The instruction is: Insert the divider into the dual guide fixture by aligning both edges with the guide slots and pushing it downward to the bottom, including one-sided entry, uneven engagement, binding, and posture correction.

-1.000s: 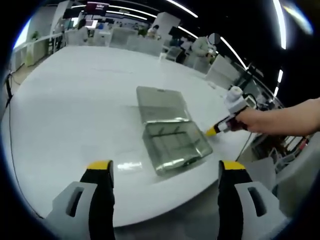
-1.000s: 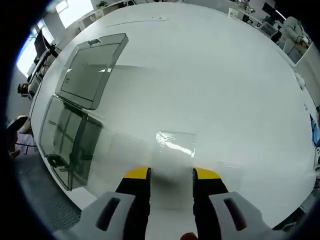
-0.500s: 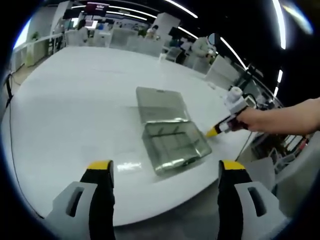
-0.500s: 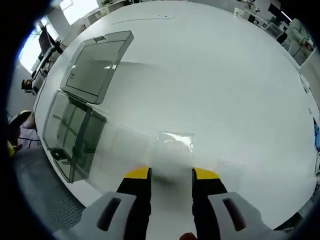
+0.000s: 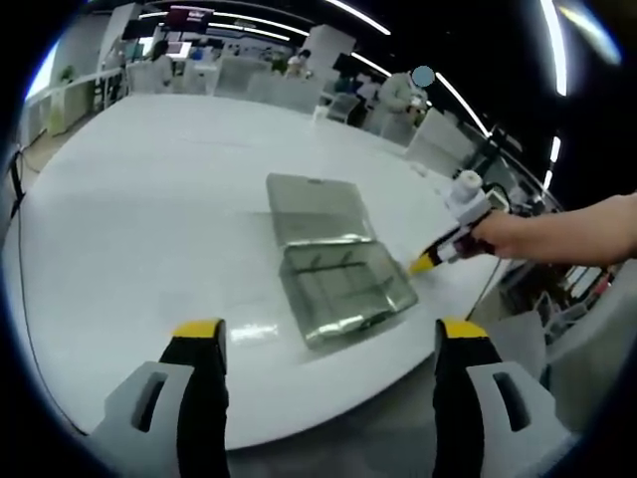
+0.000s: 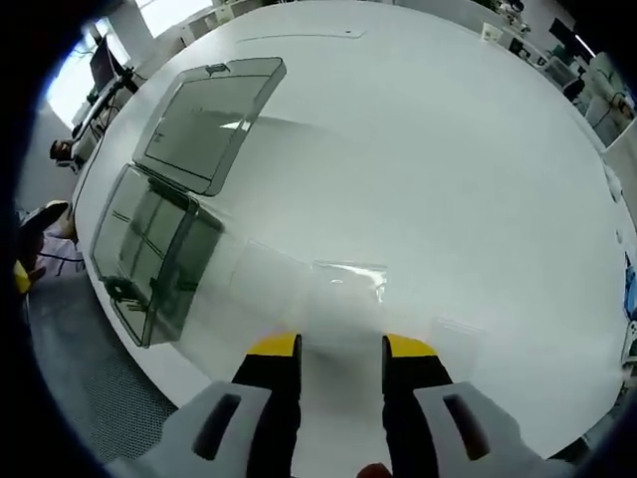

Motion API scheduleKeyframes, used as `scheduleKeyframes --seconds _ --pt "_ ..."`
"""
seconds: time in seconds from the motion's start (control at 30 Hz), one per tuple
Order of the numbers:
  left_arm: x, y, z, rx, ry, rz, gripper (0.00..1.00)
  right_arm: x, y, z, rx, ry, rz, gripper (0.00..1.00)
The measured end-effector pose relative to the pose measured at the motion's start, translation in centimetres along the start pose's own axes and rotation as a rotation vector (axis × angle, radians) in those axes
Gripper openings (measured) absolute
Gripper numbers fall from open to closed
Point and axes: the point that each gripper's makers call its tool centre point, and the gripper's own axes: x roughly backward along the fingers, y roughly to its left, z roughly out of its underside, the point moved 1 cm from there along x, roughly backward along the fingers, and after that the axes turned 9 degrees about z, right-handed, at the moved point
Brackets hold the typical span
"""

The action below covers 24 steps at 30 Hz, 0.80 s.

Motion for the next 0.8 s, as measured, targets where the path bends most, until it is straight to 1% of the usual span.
scheduleKeyframes --seconds 0.2,0.27,0.4,0.63,0.8 --pt "-0.2 -0.2 0.0 -0.003 0.001 0.008 0.83 1.7 0.8 0.1 0.016 -0.02 -0.015 0.27" --pt "-0.2 -0.2 0.0 -0.002 0.001 0.011 0.83 1.7 1.0 0.2 0.026 -0.027 -0.019 0.27" --pt "-0.5 -0.4 0.1 -0.002 0.008 0.02 0.82 2.7 1.3 0.2 0.041 -0.046 -0.026 0.27" --pt "-1.2 -1.0 0.2 -0.006 0.02 0.046 0.81 3.5 1.8 -0.1 0.083 -0.08 -0.038 0.27" --pt "-1.6 -1.3 0.2 -0.009 0.028 0.065 0.81 4.4 2.5 -0.3 0.114 -0.104 -0.049 0.27"
